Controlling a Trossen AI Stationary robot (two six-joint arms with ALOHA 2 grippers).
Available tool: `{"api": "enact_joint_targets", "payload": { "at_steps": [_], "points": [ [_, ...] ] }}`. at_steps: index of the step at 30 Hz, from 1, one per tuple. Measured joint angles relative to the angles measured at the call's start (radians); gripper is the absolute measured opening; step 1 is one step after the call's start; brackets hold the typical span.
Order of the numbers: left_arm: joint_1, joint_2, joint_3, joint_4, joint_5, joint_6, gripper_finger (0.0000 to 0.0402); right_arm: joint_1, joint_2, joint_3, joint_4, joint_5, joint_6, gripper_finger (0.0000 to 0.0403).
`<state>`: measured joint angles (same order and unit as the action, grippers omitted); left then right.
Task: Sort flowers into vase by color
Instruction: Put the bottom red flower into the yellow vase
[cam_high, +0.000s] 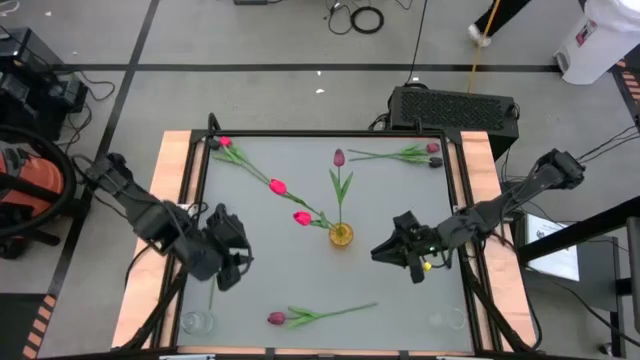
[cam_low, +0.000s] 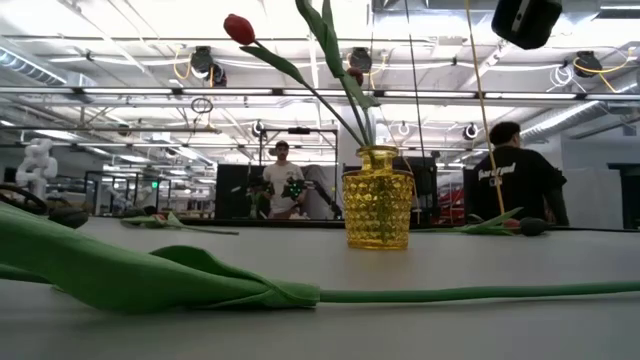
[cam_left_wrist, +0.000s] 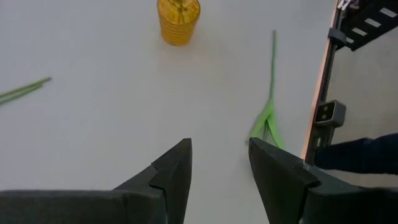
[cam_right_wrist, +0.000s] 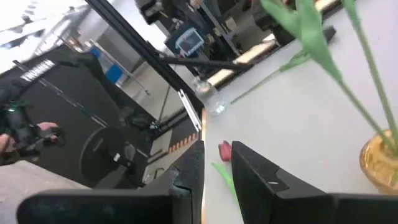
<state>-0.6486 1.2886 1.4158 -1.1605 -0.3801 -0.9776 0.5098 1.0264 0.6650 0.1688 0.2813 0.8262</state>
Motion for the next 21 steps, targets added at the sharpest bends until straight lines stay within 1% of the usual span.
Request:
{"api": "enact_joint_targets", "payload": {
  "at_steps": [4,6,11,16,21],
  "points": [
    [-0.052,0.033,0.0,-0.002,-0.084,-0.035,0.0166,0.01,0.076,0.051,-0.008,0.0,-0.017,0.0073],
    [-0.064,0.04,0.0,0.002,-0.106,-0.038,0.0166,0.011,0.114,0.087,-0.033,0.0,-0.029,0.0073],
    [-0.074,0.044,0.0,0.047,-0.114,-0.034,0.0166,0.01,0.204,0.208,-0.185,-0.047,-0.07,0.0073],
    [-0.074,0.044,0.0,0.047,-0.118,-0.01,0.0166,0.01,0.298,0.324,-0.339,-0.107,-0.122,0.0073],
    [-0.074,0.044,0.0,0.047,-0.119,-0.004,0.0166,0.009,0.386,0.411,-0.402,-0.156,-0.162,0.0073]
  ]
}}
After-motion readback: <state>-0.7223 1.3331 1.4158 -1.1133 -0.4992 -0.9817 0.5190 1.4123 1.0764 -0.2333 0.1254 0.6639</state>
